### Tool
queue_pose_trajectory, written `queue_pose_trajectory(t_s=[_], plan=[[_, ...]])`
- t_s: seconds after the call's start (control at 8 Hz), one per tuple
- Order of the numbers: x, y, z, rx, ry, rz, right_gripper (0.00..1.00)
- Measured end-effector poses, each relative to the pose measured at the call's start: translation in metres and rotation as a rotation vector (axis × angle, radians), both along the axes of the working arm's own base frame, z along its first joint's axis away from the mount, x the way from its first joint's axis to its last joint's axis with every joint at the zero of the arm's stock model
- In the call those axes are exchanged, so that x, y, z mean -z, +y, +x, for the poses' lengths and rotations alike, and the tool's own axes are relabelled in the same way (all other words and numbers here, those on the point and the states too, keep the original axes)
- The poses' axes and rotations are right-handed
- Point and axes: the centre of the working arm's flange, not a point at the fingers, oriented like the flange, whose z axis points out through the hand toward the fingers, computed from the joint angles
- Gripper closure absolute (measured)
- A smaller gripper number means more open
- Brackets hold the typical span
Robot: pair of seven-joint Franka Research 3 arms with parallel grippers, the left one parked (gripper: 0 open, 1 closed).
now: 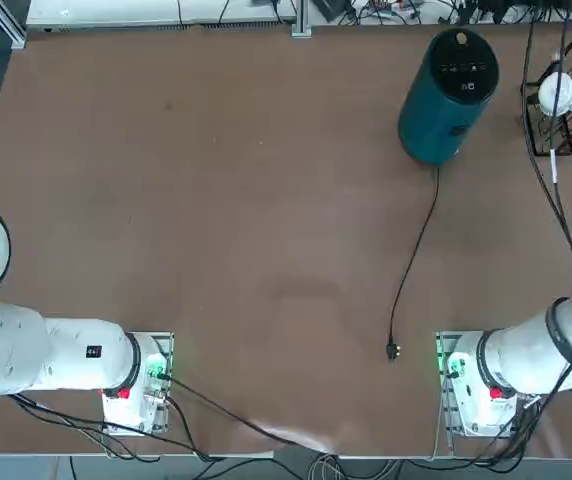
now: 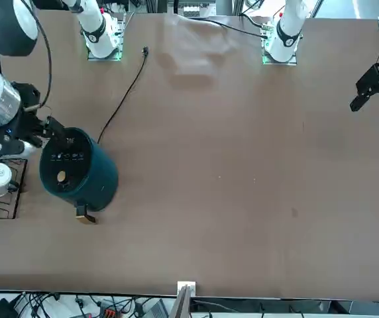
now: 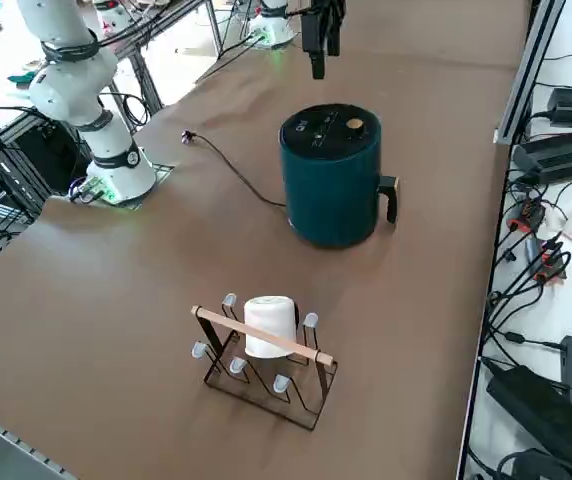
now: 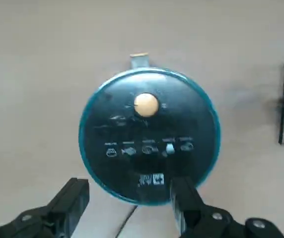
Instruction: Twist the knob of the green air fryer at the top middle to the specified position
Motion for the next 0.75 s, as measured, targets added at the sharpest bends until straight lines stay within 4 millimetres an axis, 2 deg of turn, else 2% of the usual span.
queue_pose_trajectory(t_s=[0.38, 0.5, 0.75], plan=[[-0.048, -0.04, -0.009, 0.097, 0.006, -0.009, 0.0], [-0.059, -0.053, -0.011, 0.118, -0.004, -0.011, 0.0], [-0.068, -0.077, -0.012, 0.163, -0.016, -0.014, 0.0]])
